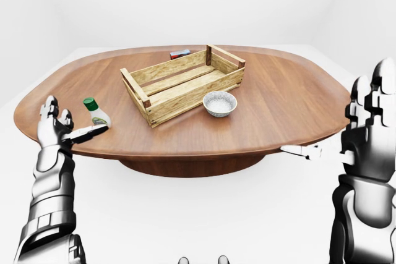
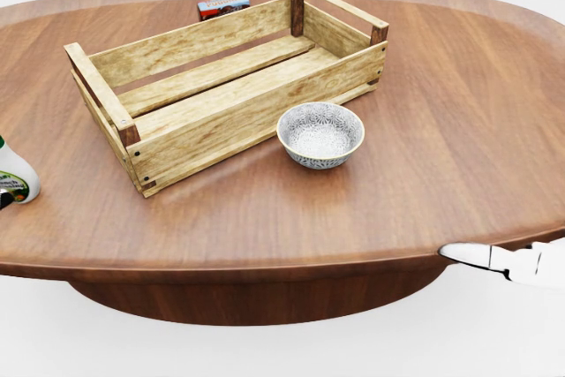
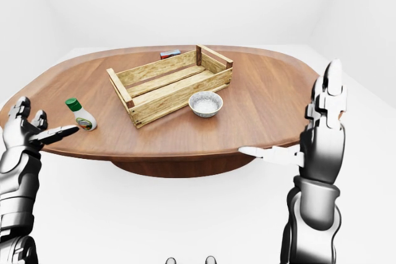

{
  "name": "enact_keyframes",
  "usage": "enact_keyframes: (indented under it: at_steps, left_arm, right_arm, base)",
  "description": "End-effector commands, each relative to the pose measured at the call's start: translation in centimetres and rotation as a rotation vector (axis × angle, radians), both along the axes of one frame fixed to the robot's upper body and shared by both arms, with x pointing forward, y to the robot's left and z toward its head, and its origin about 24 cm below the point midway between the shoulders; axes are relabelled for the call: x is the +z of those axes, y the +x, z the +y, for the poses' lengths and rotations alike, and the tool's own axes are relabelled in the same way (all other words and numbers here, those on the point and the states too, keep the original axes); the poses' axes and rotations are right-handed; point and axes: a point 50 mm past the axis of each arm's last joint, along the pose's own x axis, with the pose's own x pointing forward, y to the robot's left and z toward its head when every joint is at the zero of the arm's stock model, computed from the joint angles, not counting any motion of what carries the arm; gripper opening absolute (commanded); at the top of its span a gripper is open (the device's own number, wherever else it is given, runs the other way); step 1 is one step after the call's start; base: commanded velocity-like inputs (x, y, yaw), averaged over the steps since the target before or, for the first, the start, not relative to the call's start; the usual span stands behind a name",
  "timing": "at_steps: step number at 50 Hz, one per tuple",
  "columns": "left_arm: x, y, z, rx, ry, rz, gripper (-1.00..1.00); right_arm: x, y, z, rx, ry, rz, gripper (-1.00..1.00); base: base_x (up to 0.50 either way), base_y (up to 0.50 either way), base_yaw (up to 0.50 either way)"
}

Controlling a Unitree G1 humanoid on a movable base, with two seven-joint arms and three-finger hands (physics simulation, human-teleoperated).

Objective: Pick up the salad dressing and put it in the tray.

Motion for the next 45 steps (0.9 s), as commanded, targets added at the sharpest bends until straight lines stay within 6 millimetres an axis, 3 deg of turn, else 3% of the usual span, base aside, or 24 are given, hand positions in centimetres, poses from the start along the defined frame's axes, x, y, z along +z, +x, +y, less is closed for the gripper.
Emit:
enact_keyframes:
  at_steps: [1, 6, 19, 29, 36, 45]
  left_arm:
    - [0.4, -0.4, 2.4, 0.068, -0.040, 0.022, 1.00]
    - [1.2, -0.7, 3.3, 0.093, -0.033, 0.003, 1.00]
    - [2.3, -1.0, 4.3, 0.125, -0.029, -0.023, 1.00]
    - [1.4, -0.9, 4.4, 0.126, -0.063, 0.014, 1.00]
    - [1.2, -0.8, 4.4, 0.124, -0.070, 0.024, 1.00]
    - [1.2, -0.8, 4.4, 0.124, -0.072, 0.026, 1.00]
  right_arm:
    - [5.9, -4.2, 1.7, -0.051, -0.258, -0.268, 1.00]
    - [6.3, -5.0, 2.0, -0.074, -0.288, -0.291, 1.00]
    - [4.7, -3.3, 1.5, -0.154, -0.355, -0.150, 1.00]
    - [2.8, -1.4, 1.5, -0.103, -0.289, -0.057, 1.00]
    - [2.6, -0.7, 2.7, -0.090, -0.354, -0.035, 1.00]
    - [2.7, -0.6, 2.9, -0.152, -0.455, -0.010, 1.00]
  base:
    - [0.00, 0.00, 0.00]
    - [0.00, 0.08, 0.00]
    - [0.00, 0.50, 0.00]
    - [0.12, 0.50, 0.00]
    - [0.33, 0.46, 0.00]
    - [0.33, 0.45, 0.00]
